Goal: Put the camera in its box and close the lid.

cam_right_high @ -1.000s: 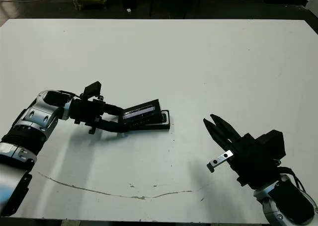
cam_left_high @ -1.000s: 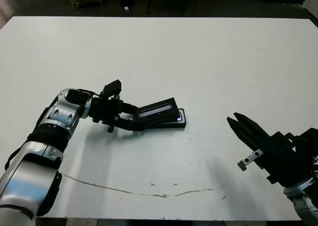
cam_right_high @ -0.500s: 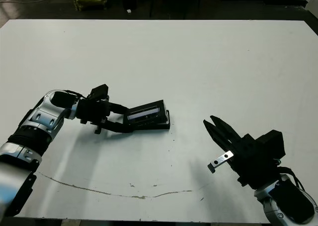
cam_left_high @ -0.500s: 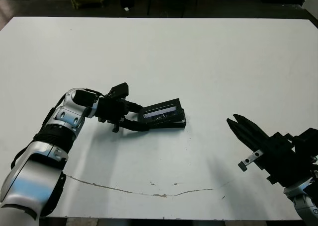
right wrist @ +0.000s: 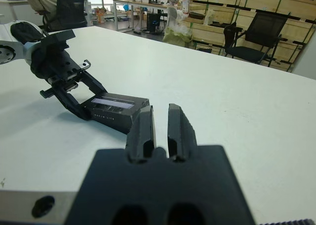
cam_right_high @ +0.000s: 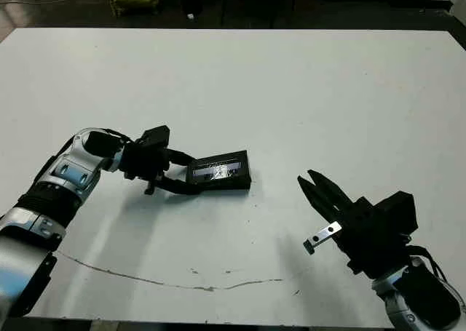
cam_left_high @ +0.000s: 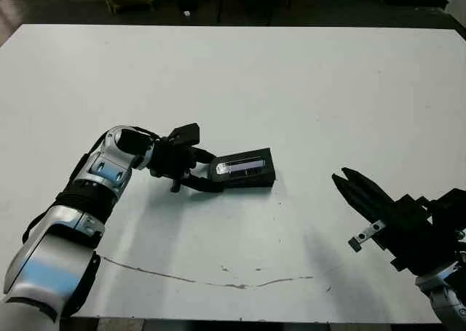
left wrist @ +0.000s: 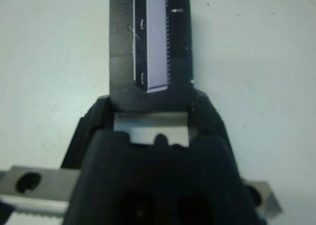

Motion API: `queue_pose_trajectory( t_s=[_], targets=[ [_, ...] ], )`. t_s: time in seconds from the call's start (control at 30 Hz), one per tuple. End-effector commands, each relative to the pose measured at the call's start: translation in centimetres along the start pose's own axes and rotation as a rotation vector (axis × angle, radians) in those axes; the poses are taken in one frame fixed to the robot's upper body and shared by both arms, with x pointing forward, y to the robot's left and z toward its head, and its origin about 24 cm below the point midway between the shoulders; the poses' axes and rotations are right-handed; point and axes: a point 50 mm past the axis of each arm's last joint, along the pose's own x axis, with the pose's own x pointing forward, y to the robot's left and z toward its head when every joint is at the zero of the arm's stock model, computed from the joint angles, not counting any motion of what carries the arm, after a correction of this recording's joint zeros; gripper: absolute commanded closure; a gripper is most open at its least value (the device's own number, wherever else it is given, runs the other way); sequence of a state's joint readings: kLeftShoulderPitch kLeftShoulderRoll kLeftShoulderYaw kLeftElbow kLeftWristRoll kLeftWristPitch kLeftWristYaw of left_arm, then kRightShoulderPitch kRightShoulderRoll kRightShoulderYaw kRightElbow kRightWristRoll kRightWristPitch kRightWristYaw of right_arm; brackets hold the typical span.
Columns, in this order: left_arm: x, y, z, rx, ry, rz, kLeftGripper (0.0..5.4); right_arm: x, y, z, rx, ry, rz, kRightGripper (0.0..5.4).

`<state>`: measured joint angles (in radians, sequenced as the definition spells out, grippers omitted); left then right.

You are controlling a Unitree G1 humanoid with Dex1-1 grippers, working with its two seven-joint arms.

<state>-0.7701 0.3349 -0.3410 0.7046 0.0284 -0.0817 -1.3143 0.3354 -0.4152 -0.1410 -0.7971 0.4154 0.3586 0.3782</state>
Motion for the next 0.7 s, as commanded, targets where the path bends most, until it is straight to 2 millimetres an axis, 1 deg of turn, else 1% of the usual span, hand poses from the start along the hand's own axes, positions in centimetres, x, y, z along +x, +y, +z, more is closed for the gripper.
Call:
queue_pose_trajectory(
  t_s=[0.03,0.1,0.23,0.33,0.47,0.6,0.7],
  targets=[
    [0.7,0.1,0.3,0.049,0.074,0.008,3.37,-0.1,0.1,-0.4,0.005,0.017,-0.003,5.4],
    [0.7,0.2,0.6,0.061,0.09,0.004,3.4,-0.1,0.2,-0.3,0.016,0.013,0.0,5.4],
    [0.9,0.3,0.7,0.015,0.066,-0.016,3.46,0.0,0.3,-0.4,0.058,-0.001,0.016,5.4],
    [0.9,0.5,1.0,0.022,0.064,-0.023,3.46,0.0,0.3,-0.4,0.072,0.006,0.011,5.4],
    [0.9,0.7,1.5,0.028,0.082,-0.054,3.46,0.0,0.3,-0.6,0.039,0.011,0.011,5.4],
    [0.9,0.8,2.0,0.024,0.107,-0.087,3.46,0.1,0.4,-0.8,0.071,0.005,0.015,5.4],
    [0.8,0.8,2.1,0.04,0.136,-0.1,3.47,0.1,0.5,-0.7,0.057,0.006,0.012,5.4]
  ],
)
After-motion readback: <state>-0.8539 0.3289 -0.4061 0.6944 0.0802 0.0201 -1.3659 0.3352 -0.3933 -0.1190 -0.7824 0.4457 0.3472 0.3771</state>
